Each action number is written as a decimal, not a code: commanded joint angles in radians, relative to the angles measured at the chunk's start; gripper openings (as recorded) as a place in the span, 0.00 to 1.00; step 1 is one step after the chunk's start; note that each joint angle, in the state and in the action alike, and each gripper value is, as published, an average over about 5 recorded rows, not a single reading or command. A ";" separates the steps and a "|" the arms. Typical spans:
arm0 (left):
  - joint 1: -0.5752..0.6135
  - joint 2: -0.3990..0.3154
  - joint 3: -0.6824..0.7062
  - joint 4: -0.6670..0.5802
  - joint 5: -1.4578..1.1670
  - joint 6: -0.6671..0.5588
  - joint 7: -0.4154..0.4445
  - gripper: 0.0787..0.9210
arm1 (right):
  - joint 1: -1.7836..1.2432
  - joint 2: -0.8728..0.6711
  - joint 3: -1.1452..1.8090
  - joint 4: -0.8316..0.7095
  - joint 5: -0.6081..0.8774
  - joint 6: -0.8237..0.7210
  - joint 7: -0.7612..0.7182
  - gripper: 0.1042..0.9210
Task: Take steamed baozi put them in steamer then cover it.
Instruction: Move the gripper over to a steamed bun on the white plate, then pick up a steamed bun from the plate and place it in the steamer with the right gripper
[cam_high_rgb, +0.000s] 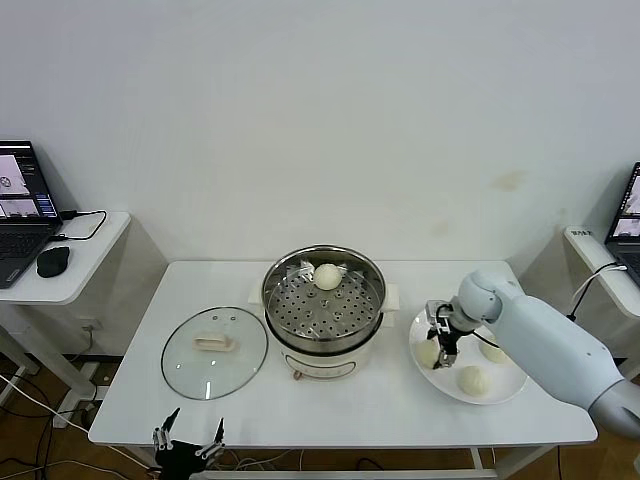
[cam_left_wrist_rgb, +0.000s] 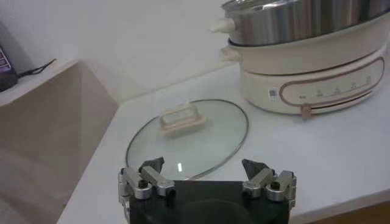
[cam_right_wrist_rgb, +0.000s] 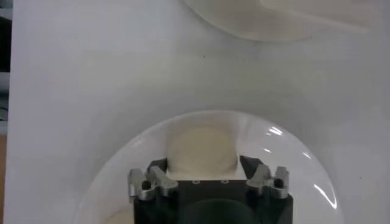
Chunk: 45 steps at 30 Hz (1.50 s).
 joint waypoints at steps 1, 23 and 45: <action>0.000 0.000 0.000 -0.001 0.000 0.001 0.000 0.88 | 0.001 0.002 0.001 -0.004 0.003 0.002 0.000 0.58; -0.003 0.007 -0.006 -0.086 0.000 -0.001 -0.004 0.88 | 0.785 0.040 -0.439 0.057 0.476 -0.177 -0.133 0.57; 0.000 0.004 -0.005 -0.122 -0.036 0.000 -0.007 0.88 | 0.782 0.449 -0.507 -0.165 0.556 -0.268 -0.130 0.57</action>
